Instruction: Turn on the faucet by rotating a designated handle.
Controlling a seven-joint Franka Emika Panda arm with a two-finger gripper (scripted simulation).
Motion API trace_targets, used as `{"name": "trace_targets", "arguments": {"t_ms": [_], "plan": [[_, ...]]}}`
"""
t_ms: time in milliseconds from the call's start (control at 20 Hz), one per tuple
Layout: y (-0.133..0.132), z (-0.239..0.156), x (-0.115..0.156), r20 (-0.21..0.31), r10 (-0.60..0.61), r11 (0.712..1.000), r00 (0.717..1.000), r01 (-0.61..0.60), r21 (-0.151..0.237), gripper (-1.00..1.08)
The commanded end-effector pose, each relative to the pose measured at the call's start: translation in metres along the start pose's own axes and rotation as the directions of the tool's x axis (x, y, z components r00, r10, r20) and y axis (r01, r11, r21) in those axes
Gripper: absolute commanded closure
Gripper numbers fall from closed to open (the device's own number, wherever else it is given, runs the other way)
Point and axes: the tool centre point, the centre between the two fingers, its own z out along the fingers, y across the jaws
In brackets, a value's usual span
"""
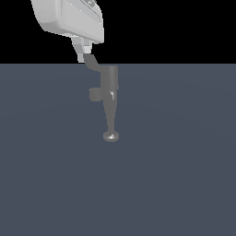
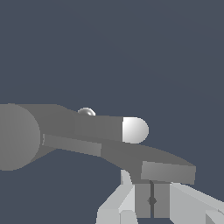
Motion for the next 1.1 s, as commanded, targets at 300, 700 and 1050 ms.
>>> {"name": "trace_targets", "arguments": {"t_ms": [300, 700, 1050], "plan": [[-0.002, 0.001, 0.055, -0.002, 0.016, 1.0, 1.0, -0.016, -0.003, 1.08], [-0.008, 0.0, 0.064, -0.001, -0.007, 1.0, 1.0, 0.007, 0.001, 1.08], [-0.028, 0.0, 0.086, -0.002, 0.001, 1.0, 1.0, -0.001, -0.001, 1.08]]}}
